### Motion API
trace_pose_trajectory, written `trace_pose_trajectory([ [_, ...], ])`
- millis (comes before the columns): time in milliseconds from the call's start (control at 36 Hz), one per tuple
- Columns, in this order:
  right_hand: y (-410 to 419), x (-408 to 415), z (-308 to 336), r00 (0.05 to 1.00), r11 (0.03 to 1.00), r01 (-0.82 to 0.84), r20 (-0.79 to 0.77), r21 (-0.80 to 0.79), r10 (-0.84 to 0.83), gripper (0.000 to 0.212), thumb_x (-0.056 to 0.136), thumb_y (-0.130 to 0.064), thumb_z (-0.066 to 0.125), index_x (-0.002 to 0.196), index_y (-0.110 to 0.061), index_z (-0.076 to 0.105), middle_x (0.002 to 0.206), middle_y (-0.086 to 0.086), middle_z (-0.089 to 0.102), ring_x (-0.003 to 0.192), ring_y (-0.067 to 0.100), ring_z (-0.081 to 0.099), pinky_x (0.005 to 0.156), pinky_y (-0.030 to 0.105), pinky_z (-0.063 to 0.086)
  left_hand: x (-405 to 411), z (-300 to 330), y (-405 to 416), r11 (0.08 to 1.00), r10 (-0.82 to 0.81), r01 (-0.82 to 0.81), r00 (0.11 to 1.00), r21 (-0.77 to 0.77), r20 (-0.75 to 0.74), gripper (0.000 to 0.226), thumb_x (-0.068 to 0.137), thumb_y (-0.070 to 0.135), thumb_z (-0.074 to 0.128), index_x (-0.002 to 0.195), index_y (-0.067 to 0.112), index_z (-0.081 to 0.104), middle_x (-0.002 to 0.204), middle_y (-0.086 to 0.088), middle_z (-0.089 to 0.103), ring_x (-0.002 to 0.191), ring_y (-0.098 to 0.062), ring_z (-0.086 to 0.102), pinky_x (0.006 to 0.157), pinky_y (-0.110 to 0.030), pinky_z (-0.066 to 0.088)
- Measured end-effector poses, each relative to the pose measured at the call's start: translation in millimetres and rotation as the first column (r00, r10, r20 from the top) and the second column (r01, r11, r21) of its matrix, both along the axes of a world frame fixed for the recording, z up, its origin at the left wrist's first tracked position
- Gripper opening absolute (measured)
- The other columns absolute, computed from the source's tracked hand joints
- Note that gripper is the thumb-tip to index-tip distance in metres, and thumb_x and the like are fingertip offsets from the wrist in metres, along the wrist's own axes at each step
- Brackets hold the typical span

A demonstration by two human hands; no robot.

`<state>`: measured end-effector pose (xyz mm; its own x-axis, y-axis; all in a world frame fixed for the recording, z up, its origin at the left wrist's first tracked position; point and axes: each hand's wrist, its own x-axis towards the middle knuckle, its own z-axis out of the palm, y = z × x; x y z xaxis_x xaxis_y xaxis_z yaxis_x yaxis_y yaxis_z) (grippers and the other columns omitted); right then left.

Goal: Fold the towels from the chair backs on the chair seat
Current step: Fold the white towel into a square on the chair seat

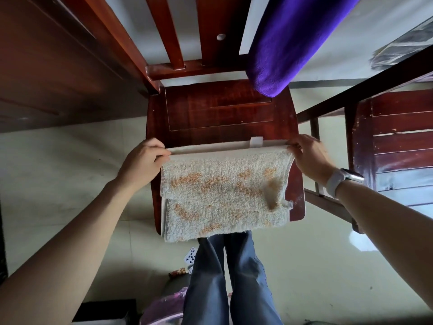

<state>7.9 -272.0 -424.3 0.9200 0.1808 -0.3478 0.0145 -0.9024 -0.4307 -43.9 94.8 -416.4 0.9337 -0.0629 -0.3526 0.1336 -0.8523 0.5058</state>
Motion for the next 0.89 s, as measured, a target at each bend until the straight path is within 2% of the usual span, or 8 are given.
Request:
trace_pose_trajectory([
  [139,-2.8,-18.3,37.0,0.997,1.0,0.009,0.078,0.003,-0.009,0.014,0.088,0.0,0.054,0.096,0.004,0.064,0.093,0.021,0.065,0.086,0.034,0.06,0.077,0.031,0.042,-10.0,33.3,2.6,0.999,-0.028,0.031,0.996,-0.03,0.08,0.017,0.087,0.005,0.058,0.1,0.002,0.07,0.099,-0.006,0.06,0.091,-0.02,0.055,0.079,-0.027,0.038],
  [278,-7.4,-40.0,88.0,0.993,1.0,0.003,0.12,0.025,-0.006,0.016,0.087,0.003,0.052,0.098,0.006,0.063,0.095,0.022,0.065,0.09,0.037,0.06,0.081,0.034,0.044,-23.1,77.7,-3.2,0.998,-0.034,0.043,0.987,-0.05,0.156,0.017,0.085,0.005,0.061,0.099,0.003,0.07,0.093,-0.006,0.062,0.087,-0.017,0.055,0.078,-0.03,0.043],
  [361,-15.1,-52.4,116.1,0.988,1.0,-0.005,0.152,0.026,0.001,0.015,0.086,0.003,0.054,0.097,0.004,0.064,0.094,0.02,0.066,0.089,0.036,0.061,0.079,0.03,0.042,-34.7,107.6,-7.7,0.997,-0.049,0.06,0.98,-0.055,0.195,0.016,0.082,0.004,0.064,0.096,0.001,0.071,0.089,-0.007,0.063,0.083,-0.02,0.058,0.075,-0.032,0.047],
  [472,-23.5,-62.9,156.5,0.976,0.997,-0.051,0.214,0.051,0.038,0.014,0.085,0.004,0.055,0.095,0.004,0.065,0.092,0.019,0.066,0.089,0.035,0.061,0.081,0.04,0.049,-50.6,148.4,-12.9,0.998,-0.037,0.049,0.967,-0.039,0.254,0.015,0.079,0.005,0.068,0.094,0.003,0.072,0.086,-0.004,0.063,0.081,-0.012,0.055,0.074,-0.026,0.044],
  [583,-33.0,-65.2,200.0,0.941,0.991,-0.111,0.328,0.07,0.082,0.012,0.084,0.004,0.058,0.094,0.002,0.064,0.088,0.017,0.065,0.085,0.035,0.061,0.078,0.045,0.052,-62.6,192.5,-19.0,0.999,-0.034,0.03,0.943,0.018,0.331,0.014,0.076,0.003,0.07,0.09,0.002,0.073,0.083,-0.007,0.063,0.076,-0.018,0.059,0.071,-0.016,0.039],
  [694,-37.1,-61.2,246.4,0.857,0.988,-0.113,0.514,0.105,0.044,0.011,0.084,0.003,0.055,0.089,0.003,0.064,0.086,0.016,0.065,0.082,0.032,0.06,0.078,0.033,0.048,-67.1,238.4,-29.0,0.999,0.022,-0.042,0.869,0.03,0.494,0.011,0.077,-0.001,0.069,0.087,0.0,0.072,0.083,-0.01,0.064,0.078,-0.014,0.054,0.074,-0.015,0.037],
  [833,-47.1,-52.0,288.6,0.828,0.982,-0.181,0.547,0.049,0.125,0.011,0.079,0.008,0.06,0.087,0.003,0.065,0.087,0.017,0.066,0.084,0.035,0.061,0.077,0.043,0.052,-66.1,278.1,-35.5,0.997,-0.021,-0.021,0.837,0.071,0.548,0.017,0.077,-0.01,0.066,0.09,-0.001,0.071,0.085,-0.011,0.063,0.083,-0.016,0.053,0.078,-0.019,0.038],
  [889,-50.3,-46.0,306.9,0.805,0.983,-0.178,0.582,0.054,0.114,0.01,0.079,0.009,0.059,0.086,0.003,0.064,0.085,0.017,0.065,0.082,0.035,0.06,0.079,0.034,0.047,-63.6,292.8,-36.5,0.997,-0.017,-0.028,0.816,0.069,0.577,0.017,0.076,-0.011,0.065,0.089,-0.002,0.071,0.084,-0.013,0.063,0.082,-0.014,0.051,0.078,-0.018,0.037],
])
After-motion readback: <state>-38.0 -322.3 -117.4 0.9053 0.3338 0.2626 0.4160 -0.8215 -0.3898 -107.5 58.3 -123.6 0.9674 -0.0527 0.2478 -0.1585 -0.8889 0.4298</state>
